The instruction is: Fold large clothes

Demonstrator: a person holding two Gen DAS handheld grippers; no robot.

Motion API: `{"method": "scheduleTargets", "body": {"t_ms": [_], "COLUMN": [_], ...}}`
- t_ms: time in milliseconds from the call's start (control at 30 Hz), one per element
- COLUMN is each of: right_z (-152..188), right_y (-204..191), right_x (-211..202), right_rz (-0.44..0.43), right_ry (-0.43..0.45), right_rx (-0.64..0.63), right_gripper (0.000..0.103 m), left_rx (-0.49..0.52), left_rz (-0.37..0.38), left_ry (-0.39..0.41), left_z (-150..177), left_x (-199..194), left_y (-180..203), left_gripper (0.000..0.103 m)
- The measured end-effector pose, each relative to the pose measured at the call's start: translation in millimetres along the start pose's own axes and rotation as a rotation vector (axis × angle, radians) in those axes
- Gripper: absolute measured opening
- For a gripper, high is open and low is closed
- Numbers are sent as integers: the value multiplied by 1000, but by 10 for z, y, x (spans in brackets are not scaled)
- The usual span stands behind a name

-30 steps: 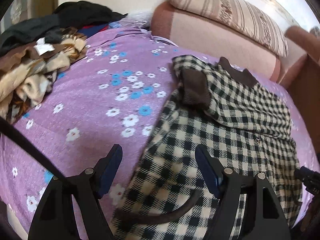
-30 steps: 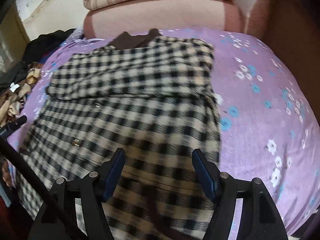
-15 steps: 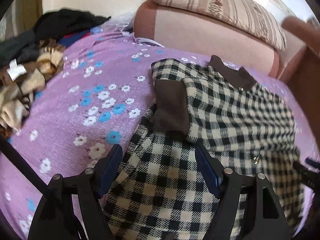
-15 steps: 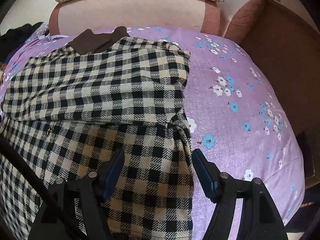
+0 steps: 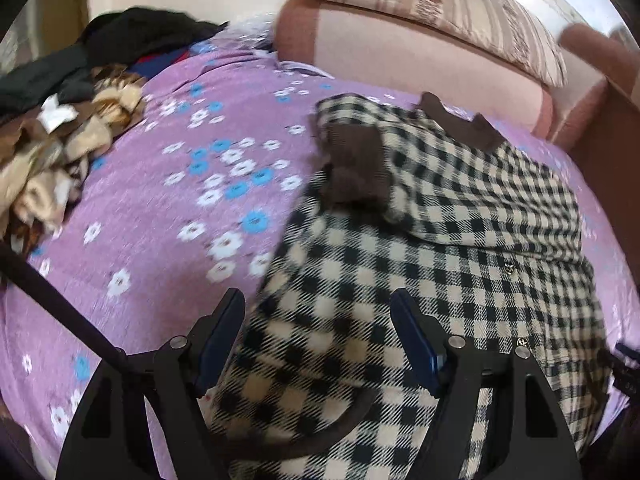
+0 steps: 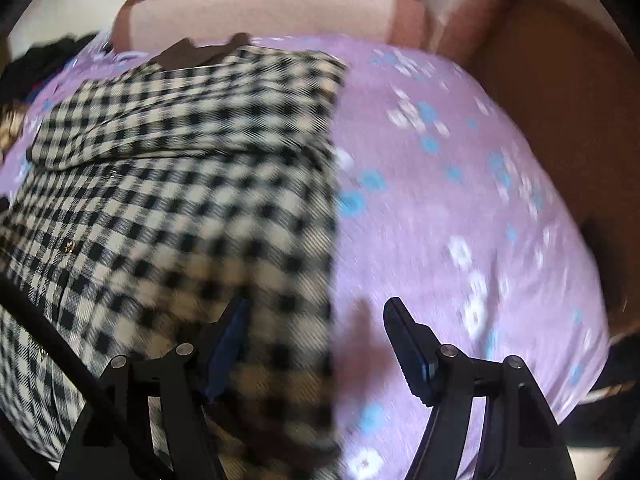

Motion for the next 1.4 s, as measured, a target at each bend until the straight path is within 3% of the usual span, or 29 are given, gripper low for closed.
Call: {"method": "scheduleTargets", "body": {"t_ms": [233,333,467,533,667,833,900,1133,1333,1400], "right_z": [326,407,529,606,677,817,933,1252,1450,1500], "right_y": [334,270,152,107,89,52,1,-175,-317,-336], "right_x": [-99,-177,-245,-286,-312,-345,-390,-483,-486,-485], "right_rz": [-157,-311,-480,-533,-618,-741,-800,-886,-920,-919], "right_ry": [-20,-26,-47,-48,-66,-100,-127,-198,-238,-243], "right_rx": [231,307,388,426,468,516,531,509,512,508], "right_gripper": [75,76,76,76,76,76,76,75,75,75], "left_rx": [-65,-103,-106,-138,-161,-163,-138,-167,-234,-227], "left_rz": [16,129,199,302,435,529,516,474,347,255], "left_ry": [-56,-154,-173,-209,-261,-278,-256,-214,-55,-43], "left_z": [209,396,525,611,797,1029,1064,1225,1049,1016], "left_x": [-94,-26,-159,-246,-397,-628,-696,-839,-976,-927], "left_y": [-277,-273,-269,-227,-145,-25,-34,-254,-568,-644], "left_gripper": [74,73,70,69,68,68,68,68,68,69]}}
Point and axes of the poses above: each gripper's, at about its wrist camera, not at the fingertips, and x roughly the way its jaws point, y to its right, z to its underside, the point moved 6 cm from there along x, roughly the way its jaws point, and after that the axes turned 7 degrees about y, right-handed, at the moved point
